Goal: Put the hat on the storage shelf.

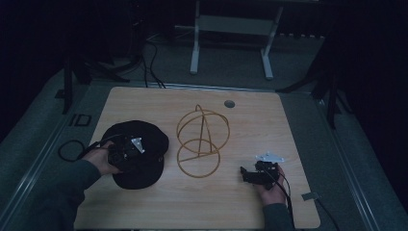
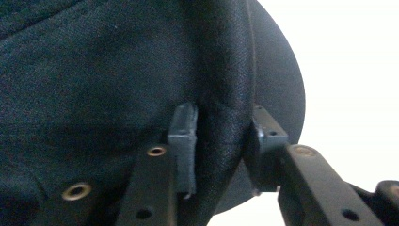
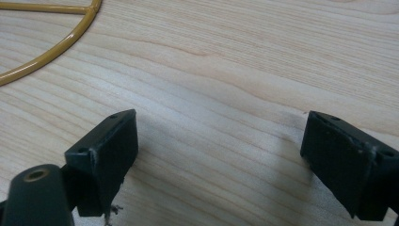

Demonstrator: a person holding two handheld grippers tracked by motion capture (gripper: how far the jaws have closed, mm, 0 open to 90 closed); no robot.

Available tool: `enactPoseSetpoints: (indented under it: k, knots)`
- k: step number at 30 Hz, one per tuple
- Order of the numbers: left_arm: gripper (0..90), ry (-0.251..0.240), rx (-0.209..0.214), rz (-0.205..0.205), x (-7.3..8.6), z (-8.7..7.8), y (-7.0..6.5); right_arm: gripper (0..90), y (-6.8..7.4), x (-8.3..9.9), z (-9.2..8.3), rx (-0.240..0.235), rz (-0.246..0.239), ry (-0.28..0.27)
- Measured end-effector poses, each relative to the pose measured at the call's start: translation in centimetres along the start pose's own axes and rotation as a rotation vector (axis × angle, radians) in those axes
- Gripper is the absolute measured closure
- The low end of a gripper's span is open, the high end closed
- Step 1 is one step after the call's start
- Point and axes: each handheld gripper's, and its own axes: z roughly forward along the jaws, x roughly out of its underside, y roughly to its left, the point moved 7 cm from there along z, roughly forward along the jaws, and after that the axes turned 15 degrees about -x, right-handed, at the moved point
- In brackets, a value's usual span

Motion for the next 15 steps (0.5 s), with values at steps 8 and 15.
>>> enactPoseSetpoints:
  k: [8,15]
  knots:
    - [77.2,0.022,-0.065,0.026,-0.18,-0.43,-0.03,11.5,0.0,0.0,0.0,0.0,0.0,0.0]
    - [77.5,0.049,-0.089,0.009,0.17,-0.98,0.57,11.5,0.0,0.0,0.0,0.0,0.0,0.0]
